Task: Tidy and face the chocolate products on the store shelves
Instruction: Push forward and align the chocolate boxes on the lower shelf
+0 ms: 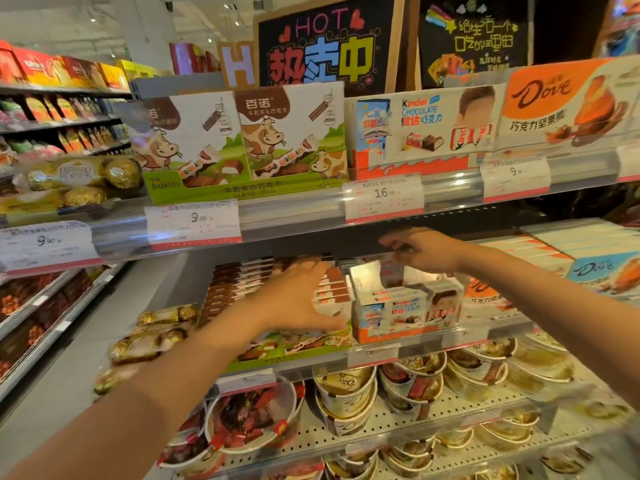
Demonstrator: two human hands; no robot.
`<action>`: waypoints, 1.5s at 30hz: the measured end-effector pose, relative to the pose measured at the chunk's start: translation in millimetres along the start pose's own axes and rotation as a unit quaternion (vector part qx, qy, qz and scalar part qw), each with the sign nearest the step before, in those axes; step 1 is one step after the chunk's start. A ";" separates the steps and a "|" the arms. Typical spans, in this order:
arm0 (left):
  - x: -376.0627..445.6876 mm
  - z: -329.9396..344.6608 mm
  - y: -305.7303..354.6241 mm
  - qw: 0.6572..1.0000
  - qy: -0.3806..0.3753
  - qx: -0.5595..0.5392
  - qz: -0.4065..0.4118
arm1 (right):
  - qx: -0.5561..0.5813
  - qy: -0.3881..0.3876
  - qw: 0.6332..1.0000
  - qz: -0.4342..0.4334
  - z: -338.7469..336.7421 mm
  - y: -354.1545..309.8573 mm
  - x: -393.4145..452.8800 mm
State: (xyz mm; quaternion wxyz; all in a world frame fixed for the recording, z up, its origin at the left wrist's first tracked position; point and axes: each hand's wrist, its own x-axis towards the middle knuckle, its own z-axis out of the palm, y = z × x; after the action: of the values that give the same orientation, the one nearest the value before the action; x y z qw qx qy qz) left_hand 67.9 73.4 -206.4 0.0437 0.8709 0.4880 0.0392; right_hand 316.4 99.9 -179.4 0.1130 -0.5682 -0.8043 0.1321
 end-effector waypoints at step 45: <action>53.7 15.5 54.9 0.999 -0.029 -0.011 -0.039 | -0.017 -0.203 0.978 -0.040 2.4 56.5 51.3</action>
State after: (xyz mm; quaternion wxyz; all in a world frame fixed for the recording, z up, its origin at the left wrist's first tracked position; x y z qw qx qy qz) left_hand 144.1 90.1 -214.2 0.0689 0.8513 0.5198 0.0170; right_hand 348.7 166.1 -199.3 -0.0565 -0.4989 -0.8347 0.2264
